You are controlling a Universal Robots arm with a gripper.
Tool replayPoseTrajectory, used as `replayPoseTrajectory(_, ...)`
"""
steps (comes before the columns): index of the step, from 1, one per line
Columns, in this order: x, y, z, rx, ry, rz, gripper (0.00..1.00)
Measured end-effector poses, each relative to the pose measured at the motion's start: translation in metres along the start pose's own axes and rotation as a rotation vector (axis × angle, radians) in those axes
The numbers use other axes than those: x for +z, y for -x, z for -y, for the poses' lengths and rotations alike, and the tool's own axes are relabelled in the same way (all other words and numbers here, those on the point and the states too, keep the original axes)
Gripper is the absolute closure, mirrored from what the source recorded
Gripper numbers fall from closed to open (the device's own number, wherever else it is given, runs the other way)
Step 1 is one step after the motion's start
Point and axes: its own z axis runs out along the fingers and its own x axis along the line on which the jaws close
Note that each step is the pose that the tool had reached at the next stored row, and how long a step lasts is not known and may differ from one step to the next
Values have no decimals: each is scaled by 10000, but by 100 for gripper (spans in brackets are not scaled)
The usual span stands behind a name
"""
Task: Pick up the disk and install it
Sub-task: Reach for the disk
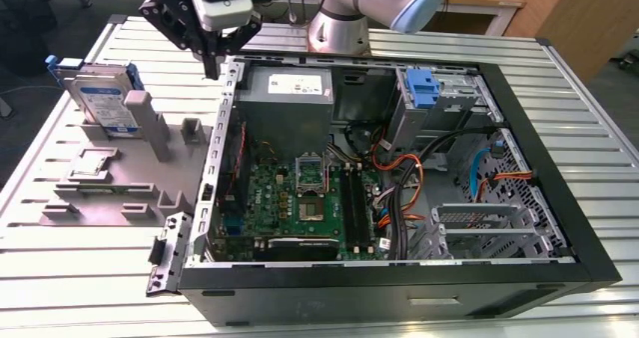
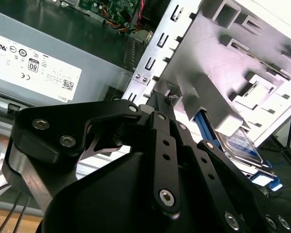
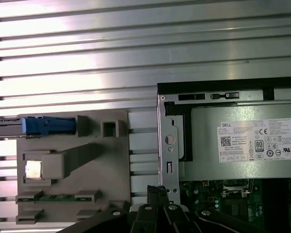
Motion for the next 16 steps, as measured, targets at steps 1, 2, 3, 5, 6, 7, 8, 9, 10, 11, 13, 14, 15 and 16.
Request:
replayPoseTrajectory(1,1,-7,1,0,0,0,90)
replayPoseTrajectory(2,2,-14,1,0,1,0,90)
replayPoseTrajectory(3,3,-20,2,0,1,0,90)
replayPoseTrajectory(5,6,-34,3,0,1,-1,90)
replayPoseTrajectory(6,7,-41,4,0,1,-1,90)
replayPoseTrajectory(7,8,-48,4,0,2,-1,90)
replayPoseTrajectory(8,10,-54,5,0,2,-1,90)
replayPoseTrajectory(9,11,-60,5,0,3,0,90)
replayPoseTrajectory(10,11,-65,6,0,2,0,90)
replayPoseTrajectory(11,12,-71,6,0,2,-1,90)
replayPoseTrajectory(13,14,-88,8,0,1,-2,90)
replayPoseTrajectory(14,16,-97,8,-1,2,-1,90)
replayPoseTrajectory(15,17,-108,9,-1,2,-1,90)
replayPoseTrajectory(16,19,-117,10,0,2,-1,90)
